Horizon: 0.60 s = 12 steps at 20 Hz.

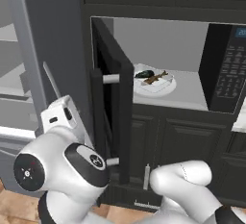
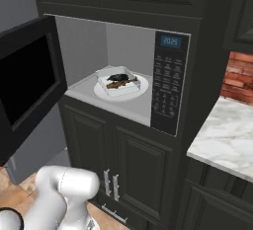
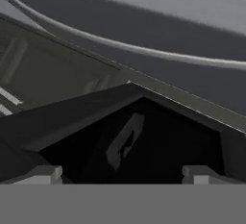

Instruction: Place the tupperware containing the fish and eggplant meal in the microwave. Close the microwave door and press the start button to reheat the meal.

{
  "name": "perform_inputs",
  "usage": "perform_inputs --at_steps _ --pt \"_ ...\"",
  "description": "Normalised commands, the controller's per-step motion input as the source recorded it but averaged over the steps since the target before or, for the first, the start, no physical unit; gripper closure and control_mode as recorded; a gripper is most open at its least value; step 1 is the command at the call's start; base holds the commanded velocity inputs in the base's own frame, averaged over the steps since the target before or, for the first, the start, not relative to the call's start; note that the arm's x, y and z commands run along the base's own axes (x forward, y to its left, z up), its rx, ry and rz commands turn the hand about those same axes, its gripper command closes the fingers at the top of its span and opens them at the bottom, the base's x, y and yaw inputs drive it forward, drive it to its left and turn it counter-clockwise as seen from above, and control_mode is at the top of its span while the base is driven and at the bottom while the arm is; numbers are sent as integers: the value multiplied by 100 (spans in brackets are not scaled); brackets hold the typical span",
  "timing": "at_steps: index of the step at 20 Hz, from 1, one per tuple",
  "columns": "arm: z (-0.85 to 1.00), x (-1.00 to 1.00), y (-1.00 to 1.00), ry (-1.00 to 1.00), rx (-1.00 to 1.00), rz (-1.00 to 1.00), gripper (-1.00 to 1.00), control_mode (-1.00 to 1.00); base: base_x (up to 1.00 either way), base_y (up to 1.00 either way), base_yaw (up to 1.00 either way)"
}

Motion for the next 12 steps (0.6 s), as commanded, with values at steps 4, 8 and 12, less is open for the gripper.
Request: perform_inputs --at_steps 4,8,12 --pt "15 -2 -100 1 30 9 -100 -100 0 0 0" --pt "14 -13 -100 -6 33 21 -100 -100 0 0 0" --pt "3 22 -100 -3 33 24 -100 -100 0 0 0"
